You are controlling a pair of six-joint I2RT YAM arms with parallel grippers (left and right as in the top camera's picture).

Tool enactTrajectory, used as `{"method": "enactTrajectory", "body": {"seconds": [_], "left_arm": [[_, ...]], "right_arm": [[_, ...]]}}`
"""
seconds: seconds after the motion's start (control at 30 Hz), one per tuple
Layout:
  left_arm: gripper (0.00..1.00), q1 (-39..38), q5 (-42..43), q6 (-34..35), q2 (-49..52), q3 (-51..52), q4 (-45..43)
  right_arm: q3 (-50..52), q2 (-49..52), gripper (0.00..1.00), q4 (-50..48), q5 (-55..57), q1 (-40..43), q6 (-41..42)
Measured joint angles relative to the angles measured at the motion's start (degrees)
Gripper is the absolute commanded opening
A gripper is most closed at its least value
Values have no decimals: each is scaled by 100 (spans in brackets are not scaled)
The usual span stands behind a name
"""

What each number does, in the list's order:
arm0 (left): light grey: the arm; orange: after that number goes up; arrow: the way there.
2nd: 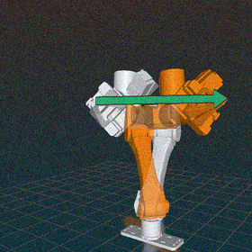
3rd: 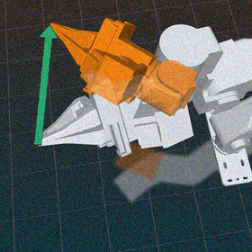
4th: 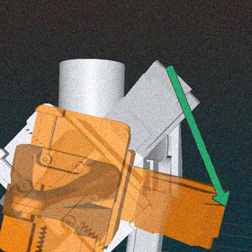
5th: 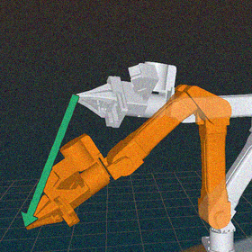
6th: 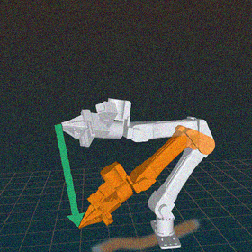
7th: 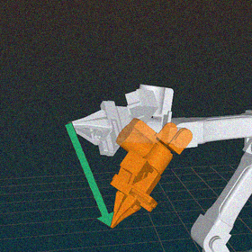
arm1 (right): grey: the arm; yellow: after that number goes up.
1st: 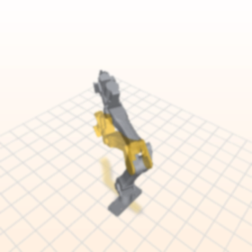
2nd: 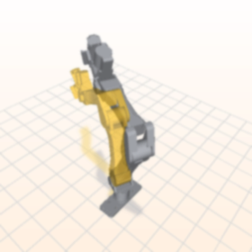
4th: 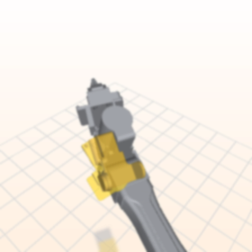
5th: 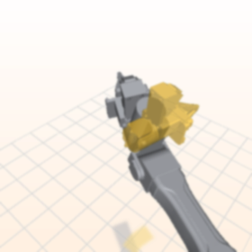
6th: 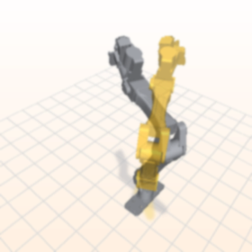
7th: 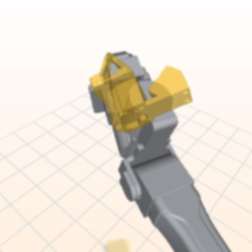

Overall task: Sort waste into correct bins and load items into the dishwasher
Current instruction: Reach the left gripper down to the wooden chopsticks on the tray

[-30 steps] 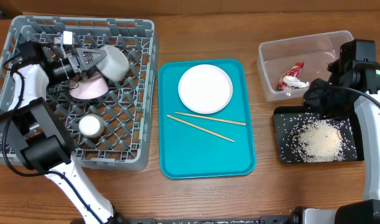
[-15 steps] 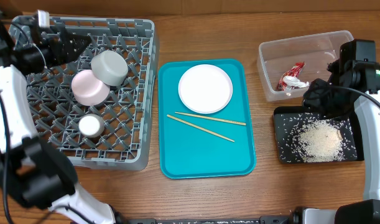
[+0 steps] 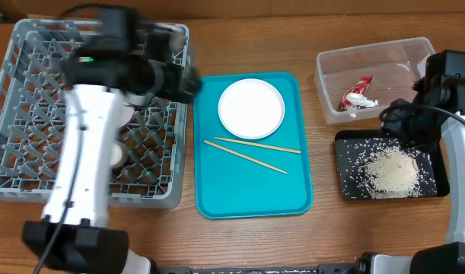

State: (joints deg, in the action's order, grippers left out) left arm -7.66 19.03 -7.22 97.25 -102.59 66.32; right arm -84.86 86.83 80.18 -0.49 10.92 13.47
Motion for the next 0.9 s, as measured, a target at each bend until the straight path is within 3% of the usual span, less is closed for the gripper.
{"method": "enactTrajectory", "body": {"seconds": [0.2,0.3,0.4,0.57,0.73,0.9], "left_arm": [[96,-1799,-1340,-870,625,0,76],[88,-2253,-1657,-1093,1097,0,229],[85,-2555,-1838,-1193,1635,2,354],[88,-2977,-2068,-1357,2371,2,560],[91,-3202,-2109,-1438,2529,20,713],[88,-3211,-2092,-1578,2529,264,584]], "right_arm": [[0,0,60,-2,11,24,0],[0,0,60,0,13,24,0],[0,0,61,-2,11,24,-2],[0,0,61,-2,13,24,0],[0,0,61,-4,15,24,-2],[0,0,61,-4,44,24,-2]]}}
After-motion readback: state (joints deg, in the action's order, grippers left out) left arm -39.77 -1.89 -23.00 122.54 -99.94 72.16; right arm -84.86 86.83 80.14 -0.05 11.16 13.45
